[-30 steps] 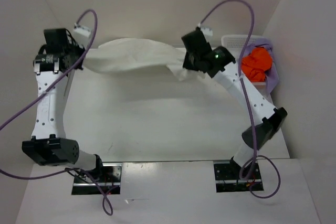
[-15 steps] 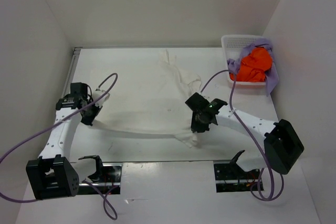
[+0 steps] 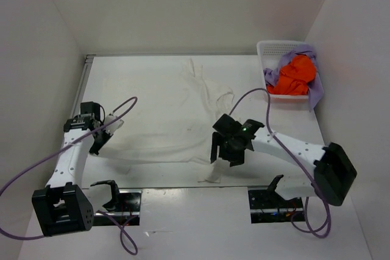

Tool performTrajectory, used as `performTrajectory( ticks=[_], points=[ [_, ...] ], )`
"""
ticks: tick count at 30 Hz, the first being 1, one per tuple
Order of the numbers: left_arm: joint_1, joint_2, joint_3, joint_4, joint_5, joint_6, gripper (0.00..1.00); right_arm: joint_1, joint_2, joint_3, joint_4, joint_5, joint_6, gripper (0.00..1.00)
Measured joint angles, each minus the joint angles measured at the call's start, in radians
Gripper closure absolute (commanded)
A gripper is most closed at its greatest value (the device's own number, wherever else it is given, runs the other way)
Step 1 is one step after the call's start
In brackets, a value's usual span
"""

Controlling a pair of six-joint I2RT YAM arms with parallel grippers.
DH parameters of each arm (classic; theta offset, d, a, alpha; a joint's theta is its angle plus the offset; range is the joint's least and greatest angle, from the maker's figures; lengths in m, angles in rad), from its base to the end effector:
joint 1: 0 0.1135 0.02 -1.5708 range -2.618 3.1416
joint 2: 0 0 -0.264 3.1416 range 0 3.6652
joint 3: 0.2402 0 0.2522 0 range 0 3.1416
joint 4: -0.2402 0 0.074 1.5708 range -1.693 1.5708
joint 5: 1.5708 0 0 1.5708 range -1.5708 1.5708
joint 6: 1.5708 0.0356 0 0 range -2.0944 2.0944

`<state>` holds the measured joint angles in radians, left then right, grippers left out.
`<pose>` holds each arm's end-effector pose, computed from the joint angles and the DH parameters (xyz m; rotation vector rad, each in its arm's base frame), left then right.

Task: Fold and stack the t-shirts
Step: Flatten out the tshirt

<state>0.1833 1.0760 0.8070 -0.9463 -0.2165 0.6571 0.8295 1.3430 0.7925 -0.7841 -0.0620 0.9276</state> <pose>0.1801 0.0412 0.2366 0.6178 2.7971 0.4941 0.1511 0.1683 0.1872 0.1370 3.0169 0.3356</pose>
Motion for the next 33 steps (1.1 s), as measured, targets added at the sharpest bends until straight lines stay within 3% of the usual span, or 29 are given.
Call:
performTrajectory(
  ticks=[3, 7, 9, 16, 19, 20, 21, 25, 27, 30, 31, 32, 33],
  points=[
    [0.003, -0.001, -0.001, -0.021, -0.014, 0.019, 1.0, -0.047, -0.124, 0.109, -0.08, 0.065, 0.002, 0.27],
    [0.009, -0.001, -0.01, -0.023, -0.028, 0.025, 1.0, -0.321, -0.212, 0.136, -0.003, 0.104, -0.021, 0.28],
    [0.01, -0.001, -0.01, -0.022, -0.031, 0.025, 1.0, -0.388, -0.148, 0.114, 0.025, 0.119, -0.029, 0.28],
    [0.011, -0.001, -0.008, -0.016, -0.042, 0.025, 1.0, -0.391, 0.206, 0.047, 0.12, 0.126, -0.037, 0.28],
    [0.011, -0.001, -0.008, -0.006, -0.047, 0.024, 1.0, -0.394, 0.209, 0.041, 0.125, 0.128, -0.038, 0.6],
    [0.011, -0.001, -0.008, 0.0, -0.049, 0.024, 1.0, -0.398, 0.21, 0.039, 0.127, 0.13, -0.037, 0.75],
    [0.011, -0.001, -0.008, 0.006, -0.049, 0.024, 1.0, -0.407, 0.21, 0.035, 0.132, 0.127, -0.035, 1.0],
    [0.011, 0.011, -0.008, 0.038, -0.048, 0.023, 1.0, -0.541, 0.169, -0.01, 0.161, 0.091, -0.004, 1.0],
    [0.01, 0.029, -0.004, 0.046, -0.035, 0.019, 1.0, -0.621, 0.113, -0.05, 0.161, 0.095, 0.014, 0.8],
    [-0.002, 0.056, 0.006, 0.059, -0.016, 0.02, 1.0, -0.66, 0.04, -0.061, 0.12, 0.137, 0.054, 0.19],
    [-0.01, 0.064, 0.008, 0.064, -0.019, 0.021, 1.0, -0.66, 0.027, -0.055, 0.102, 0.157, 0.063, 0.16],
    [-0.016, 0.071, 0.011, 0.066, -0.022, 0.021, 1.0, -0.66, 0.024, -0.045, 0.083, 0.175, 0.07, 0.04],
    [-0.02, 0.076, 0.013, 0.068, -0.022, 0.021, 1.0, -0.657, 0.021, -0.035, 0.068, 0.185, 0.08, 0.0]
  ],
)
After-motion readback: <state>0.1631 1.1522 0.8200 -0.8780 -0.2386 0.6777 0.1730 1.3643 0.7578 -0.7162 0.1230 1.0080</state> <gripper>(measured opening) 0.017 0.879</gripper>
